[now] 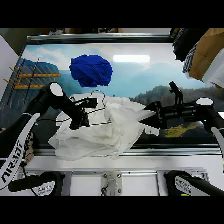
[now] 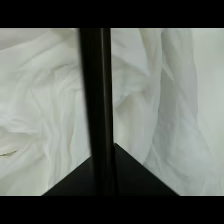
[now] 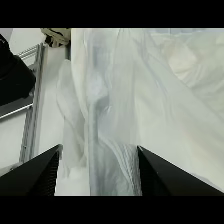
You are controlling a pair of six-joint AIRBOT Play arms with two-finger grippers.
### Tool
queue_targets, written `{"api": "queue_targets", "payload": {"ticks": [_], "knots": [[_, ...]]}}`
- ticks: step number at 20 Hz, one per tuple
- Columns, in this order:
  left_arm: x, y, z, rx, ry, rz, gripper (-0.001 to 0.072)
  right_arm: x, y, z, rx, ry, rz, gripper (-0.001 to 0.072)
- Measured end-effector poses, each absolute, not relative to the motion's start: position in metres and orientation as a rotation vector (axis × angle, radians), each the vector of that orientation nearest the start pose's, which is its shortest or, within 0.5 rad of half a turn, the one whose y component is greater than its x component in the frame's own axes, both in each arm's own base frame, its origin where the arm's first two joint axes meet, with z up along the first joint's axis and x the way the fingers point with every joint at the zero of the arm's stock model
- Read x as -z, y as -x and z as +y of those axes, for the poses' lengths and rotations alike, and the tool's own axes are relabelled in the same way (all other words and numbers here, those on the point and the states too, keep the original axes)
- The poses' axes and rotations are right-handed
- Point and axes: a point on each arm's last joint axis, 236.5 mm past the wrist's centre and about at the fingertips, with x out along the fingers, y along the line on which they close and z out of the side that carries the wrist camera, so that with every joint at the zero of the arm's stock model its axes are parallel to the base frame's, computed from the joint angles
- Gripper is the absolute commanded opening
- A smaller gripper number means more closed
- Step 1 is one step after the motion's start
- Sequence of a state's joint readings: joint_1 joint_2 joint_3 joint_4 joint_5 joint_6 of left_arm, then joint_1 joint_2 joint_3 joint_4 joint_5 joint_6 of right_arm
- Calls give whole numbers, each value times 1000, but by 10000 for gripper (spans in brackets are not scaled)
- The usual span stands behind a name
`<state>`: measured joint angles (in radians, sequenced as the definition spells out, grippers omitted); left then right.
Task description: Fold the clothes and pants, and hang the long-sleeved shirts on hangers.
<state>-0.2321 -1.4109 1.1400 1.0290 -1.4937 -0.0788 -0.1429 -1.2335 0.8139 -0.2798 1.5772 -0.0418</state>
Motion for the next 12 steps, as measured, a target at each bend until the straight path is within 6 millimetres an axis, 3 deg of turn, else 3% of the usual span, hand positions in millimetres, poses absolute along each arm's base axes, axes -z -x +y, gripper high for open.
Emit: {"api": "queue_targets", "payload": {"ticks": [5,6,7,12], "knots": [[14,-268,-189,1635,-725,979,8,-99,-284,191,-1462,-140,470,501],[13,-268,-189,1636,-723,978,8,-100,-285,191,-1458,-142,466,318],[13,-268,-190,1636,-722,977,7,-100,-286,191,-1458,-144,464,-4],[13,-267,-190,1638,-718,980,8,-101,-286,191,-1466,-111,427,10]]}}
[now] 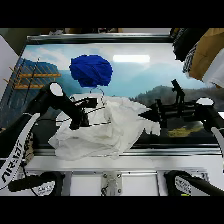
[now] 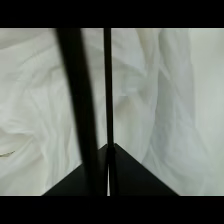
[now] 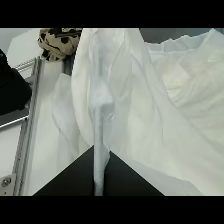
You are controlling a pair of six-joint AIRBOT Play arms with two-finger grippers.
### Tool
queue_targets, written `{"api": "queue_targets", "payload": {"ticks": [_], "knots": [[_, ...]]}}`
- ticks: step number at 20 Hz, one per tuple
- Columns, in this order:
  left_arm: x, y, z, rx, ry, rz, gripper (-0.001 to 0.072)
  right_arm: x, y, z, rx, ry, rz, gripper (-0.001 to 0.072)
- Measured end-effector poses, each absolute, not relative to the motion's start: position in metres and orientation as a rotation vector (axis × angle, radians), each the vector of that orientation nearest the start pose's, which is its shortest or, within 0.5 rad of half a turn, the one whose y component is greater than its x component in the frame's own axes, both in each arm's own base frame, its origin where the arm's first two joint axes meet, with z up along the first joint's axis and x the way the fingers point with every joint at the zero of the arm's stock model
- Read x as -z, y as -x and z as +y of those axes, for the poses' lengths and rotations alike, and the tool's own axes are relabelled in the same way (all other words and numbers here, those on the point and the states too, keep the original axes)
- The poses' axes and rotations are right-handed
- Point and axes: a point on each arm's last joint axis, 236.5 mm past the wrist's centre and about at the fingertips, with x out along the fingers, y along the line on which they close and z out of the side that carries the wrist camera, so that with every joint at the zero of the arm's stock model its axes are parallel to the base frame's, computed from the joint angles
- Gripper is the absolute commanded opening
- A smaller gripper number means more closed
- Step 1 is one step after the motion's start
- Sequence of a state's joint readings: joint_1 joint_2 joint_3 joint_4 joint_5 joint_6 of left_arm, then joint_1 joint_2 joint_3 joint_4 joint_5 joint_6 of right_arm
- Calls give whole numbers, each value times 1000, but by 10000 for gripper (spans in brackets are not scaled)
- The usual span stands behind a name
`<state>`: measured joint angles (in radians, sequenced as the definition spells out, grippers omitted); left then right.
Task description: Fold the clothes and pants, and hang the long-sleeved shirts on hangers.
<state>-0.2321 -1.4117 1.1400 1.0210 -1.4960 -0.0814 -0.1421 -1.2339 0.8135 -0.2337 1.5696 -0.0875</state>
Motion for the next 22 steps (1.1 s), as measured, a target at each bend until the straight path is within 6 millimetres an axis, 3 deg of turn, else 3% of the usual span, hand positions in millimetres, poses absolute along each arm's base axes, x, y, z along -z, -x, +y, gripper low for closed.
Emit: {"api": "queue_targets", "payload": {"ticks": [7,15,16,17,18,22], "knots": [[13,-269,-190,1632,-723,973,8,-101,-288,191,-1505,125,207,10],[14,-269,-190,1632,-722,975,10,-100,-290,191,-1505,195,147,9],[14,-269,-190,1633,-723,975,203,-100,-290,191,-1505,197,145,9],[12,-268,-192,1640,-710,969,448,-100,-290,191,-1505,202,141,9],[10,-265,-193,1648,-700,974,506,-100,-291,191,-1505,205,139,9],[13,-275,-192,1538,-640,1043,506,-99,-290,191,-1505,204,140,9]]}}
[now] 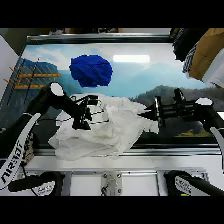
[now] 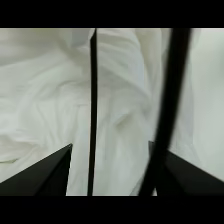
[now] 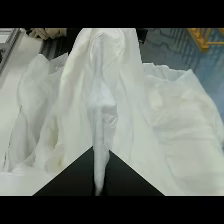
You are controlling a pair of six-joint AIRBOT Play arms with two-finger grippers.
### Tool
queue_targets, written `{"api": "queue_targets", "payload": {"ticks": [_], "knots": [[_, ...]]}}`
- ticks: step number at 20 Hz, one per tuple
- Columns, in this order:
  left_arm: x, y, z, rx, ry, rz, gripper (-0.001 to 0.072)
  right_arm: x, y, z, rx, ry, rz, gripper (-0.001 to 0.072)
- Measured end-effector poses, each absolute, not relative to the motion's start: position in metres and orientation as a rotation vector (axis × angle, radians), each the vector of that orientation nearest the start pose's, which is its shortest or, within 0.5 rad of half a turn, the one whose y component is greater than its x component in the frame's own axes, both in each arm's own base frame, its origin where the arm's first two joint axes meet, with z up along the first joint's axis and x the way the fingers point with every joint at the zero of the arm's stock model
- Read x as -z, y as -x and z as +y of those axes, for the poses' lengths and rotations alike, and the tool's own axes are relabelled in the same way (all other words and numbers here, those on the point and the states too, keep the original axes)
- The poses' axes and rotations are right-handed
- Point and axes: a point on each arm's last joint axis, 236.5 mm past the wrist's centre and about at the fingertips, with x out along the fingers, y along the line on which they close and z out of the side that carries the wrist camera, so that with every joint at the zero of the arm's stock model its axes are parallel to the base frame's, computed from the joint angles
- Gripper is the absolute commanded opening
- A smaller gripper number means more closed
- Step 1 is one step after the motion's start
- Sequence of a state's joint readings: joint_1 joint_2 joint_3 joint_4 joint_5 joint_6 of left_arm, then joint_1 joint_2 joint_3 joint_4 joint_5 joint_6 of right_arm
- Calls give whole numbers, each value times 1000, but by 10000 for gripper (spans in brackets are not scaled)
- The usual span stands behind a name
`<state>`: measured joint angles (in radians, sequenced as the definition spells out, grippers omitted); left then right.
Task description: Fold the clothes and pants, and hang the long-sleeved shirts on hangers.
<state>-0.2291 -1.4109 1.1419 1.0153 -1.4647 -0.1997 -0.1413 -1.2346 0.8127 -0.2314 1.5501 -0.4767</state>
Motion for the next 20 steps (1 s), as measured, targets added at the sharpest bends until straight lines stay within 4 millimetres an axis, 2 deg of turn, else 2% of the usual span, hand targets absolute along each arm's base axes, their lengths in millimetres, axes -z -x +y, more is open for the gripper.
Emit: {"api": "queue_targets", "payload": {"ticks": [4,8,14,18,20], "knots": [[13,-285,-179,1393,-521,1147,505,-100,-290,191,-1506,203,140,8],[-4,-304,-155,1196,-393,1180,505,-100,-290,191,-1506,203,140,9],[-61,-338,-94,802,-178,1092,505,-105,-292,192,-1494,162,144,7],[-100,-341,-56,575,-23,1029,504,-131,-301,191,-1432,109,106,6],[-116,-338,-44,490,47,1003,504,-149,-306,186,-1382,109,86,6]]}}
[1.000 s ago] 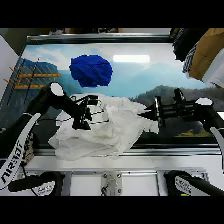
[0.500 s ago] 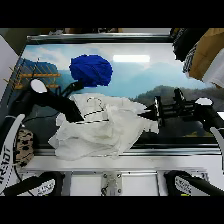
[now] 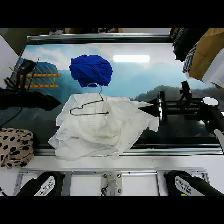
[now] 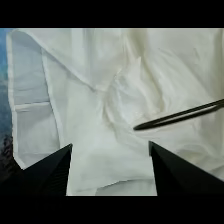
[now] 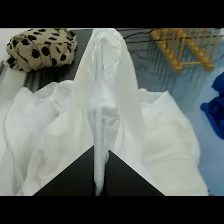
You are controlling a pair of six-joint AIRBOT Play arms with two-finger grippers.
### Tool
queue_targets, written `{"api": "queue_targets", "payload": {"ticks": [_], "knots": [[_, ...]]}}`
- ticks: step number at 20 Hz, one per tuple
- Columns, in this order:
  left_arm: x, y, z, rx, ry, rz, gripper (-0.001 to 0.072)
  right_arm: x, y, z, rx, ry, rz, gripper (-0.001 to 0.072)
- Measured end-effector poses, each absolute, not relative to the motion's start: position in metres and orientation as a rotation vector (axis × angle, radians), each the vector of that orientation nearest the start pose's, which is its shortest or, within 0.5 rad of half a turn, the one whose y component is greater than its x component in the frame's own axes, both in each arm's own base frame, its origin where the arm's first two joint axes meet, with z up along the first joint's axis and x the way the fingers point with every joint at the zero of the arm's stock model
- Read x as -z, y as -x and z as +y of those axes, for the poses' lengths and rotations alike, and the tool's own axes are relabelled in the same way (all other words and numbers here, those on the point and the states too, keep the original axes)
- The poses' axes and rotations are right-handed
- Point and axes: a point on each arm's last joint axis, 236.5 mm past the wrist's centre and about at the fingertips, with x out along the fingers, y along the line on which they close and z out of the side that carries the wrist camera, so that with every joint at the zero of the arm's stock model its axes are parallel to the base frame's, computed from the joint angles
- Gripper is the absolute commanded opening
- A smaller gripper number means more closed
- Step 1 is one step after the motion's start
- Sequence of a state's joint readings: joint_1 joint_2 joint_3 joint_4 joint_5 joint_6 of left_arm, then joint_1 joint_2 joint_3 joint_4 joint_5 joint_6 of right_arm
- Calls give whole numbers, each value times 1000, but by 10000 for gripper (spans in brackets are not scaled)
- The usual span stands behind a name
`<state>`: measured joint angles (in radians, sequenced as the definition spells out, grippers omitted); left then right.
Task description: Fold the clothes and pants, and hang the long-sleeved shirts on hangers.
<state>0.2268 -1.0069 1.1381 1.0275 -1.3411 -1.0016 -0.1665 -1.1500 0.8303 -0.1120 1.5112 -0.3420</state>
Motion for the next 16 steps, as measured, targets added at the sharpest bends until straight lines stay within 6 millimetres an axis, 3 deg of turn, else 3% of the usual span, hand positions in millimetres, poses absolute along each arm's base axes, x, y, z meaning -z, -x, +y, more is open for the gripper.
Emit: {"api": "queue_targets", "payload": {"ticks": [3,6,16], "knots": [[-123,-328,-40,401,148,983,507,-174,-313,174,-1292,132,70,6],[-108,-315,-61,356,294,998,507,-192,-314,166,-1223,138,75,6],[-49,-294,-222,533,552,1058,506,-192,-310,160,-1175,112,165,6]]}}
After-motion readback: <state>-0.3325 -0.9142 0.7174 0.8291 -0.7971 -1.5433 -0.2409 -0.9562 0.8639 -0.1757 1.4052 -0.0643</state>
